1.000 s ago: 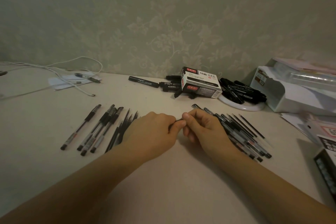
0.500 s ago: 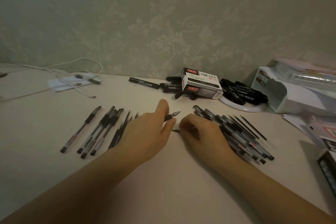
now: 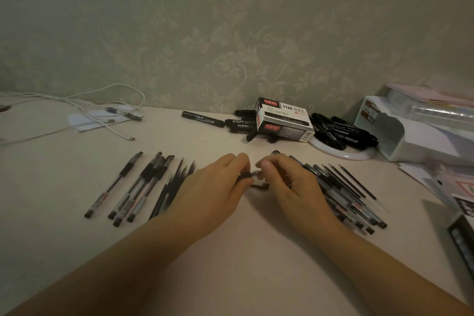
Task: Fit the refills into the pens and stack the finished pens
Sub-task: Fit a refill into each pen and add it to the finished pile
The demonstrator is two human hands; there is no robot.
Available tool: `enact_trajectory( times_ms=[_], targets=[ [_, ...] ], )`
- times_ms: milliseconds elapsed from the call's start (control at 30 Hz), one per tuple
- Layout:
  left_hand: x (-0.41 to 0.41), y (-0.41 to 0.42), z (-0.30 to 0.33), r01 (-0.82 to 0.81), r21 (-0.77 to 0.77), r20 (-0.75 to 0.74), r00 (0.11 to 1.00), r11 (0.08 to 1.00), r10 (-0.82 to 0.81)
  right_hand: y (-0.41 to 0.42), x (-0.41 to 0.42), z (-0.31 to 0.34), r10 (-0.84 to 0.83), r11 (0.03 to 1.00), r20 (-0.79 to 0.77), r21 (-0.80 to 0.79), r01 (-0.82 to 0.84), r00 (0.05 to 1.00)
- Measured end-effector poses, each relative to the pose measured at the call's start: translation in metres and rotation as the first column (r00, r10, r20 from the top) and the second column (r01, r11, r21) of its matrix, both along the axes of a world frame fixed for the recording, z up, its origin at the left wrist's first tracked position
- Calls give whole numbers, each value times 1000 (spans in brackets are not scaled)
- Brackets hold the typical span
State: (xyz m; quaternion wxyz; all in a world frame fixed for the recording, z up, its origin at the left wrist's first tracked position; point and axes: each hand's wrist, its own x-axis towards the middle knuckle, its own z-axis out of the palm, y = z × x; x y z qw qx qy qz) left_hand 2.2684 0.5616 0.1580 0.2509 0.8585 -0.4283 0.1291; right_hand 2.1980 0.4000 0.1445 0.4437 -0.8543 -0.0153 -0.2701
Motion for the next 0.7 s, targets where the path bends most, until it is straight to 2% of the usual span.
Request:
enact_trajectory(
  times_ms=[133, 233, 333, 567, 700],
  targets=[
    [0, -1, -1, 57, -14, -24, 998, 998, -57, -1, 2, 0, 59, 994, -60, 92, -54, 996],
    [-1, -2, -1, 93, -64, -97, 990, 994, -99, -4, 2, -2, 83, 987, -65, 142, -73, 994],
    [1, -3, -1, 89, -40, -133, 987, 995, -94, -6, 3, -4, 90, 983, -66, 164, -78, 994],
    [3, 0, -7, 60, -65, -144, 987, 996, -69, -8, 3, -5, 150, 973, -79, 189, -133, 986],
    [4, 1, -5, 66, -109, -111, 991, 992, -78, -7, 4, -4, 107, 975, -64, 203, -92, 992]
  ],
)
